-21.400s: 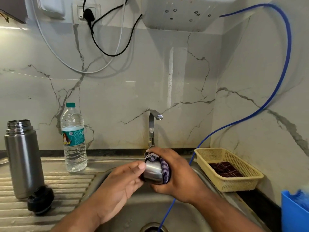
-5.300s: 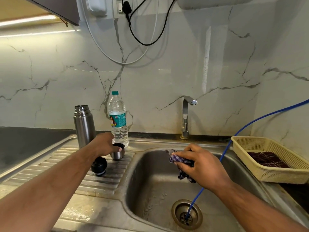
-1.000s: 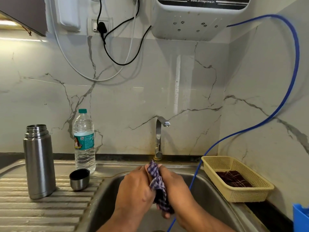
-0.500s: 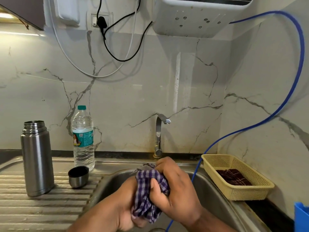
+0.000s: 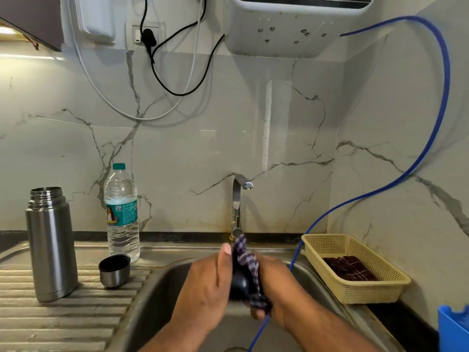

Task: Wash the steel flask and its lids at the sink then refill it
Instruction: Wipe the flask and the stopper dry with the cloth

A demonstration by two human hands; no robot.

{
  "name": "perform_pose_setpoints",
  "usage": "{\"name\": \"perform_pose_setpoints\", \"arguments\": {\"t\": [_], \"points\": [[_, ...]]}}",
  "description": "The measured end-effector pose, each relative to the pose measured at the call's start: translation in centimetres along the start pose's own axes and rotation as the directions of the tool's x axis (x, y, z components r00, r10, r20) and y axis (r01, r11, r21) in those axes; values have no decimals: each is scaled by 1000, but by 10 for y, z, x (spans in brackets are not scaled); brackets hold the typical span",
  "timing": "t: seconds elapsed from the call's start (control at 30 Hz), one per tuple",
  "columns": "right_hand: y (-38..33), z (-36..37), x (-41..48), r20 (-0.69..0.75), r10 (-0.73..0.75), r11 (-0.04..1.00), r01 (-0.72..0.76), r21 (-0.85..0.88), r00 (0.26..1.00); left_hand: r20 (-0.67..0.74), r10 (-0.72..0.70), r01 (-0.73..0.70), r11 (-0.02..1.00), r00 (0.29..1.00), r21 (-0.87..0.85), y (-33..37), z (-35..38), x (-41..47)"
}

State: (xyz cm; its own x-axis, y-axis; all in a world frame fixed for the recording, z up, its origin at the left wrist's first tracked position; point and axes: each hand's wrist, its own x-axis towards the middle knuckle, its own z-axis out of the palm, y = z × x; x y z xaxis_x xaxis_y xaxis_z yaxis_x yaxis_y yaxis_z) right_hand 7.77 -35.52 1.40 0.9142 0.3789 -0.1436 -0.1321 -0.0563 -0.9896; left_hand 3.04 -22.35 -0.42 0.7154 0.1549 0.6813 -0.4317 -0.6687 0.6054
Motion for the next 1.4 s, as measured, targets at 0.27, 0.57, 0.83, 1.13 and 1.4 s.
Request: {"name": "perform_pose_setpoints", "arguments": {"t": [0.27,0.57,0.83,1.13,1.4], "points": [[-5,-2,-4,-46,-291,942,277,-190,956,140,-439,448,750,888,-487,-11,-13,10],[-1,-17,5,-62,-257,948,240,-208,964,485,-526,683,287,698,-672,-8,-22,11],[-7,-35,21,-209,-279,958,288,13,937,350,-495,606,638,795,-476,-22,-26,9],[-12,-31,14,-59,-423,863,421,279,904,355,-419,542,736,835,-406,-20,-23,10],[10,-16,16,120,-691,541,621,-567,712,478,-284,517,708,832,-480,-22,-17,5]]}}
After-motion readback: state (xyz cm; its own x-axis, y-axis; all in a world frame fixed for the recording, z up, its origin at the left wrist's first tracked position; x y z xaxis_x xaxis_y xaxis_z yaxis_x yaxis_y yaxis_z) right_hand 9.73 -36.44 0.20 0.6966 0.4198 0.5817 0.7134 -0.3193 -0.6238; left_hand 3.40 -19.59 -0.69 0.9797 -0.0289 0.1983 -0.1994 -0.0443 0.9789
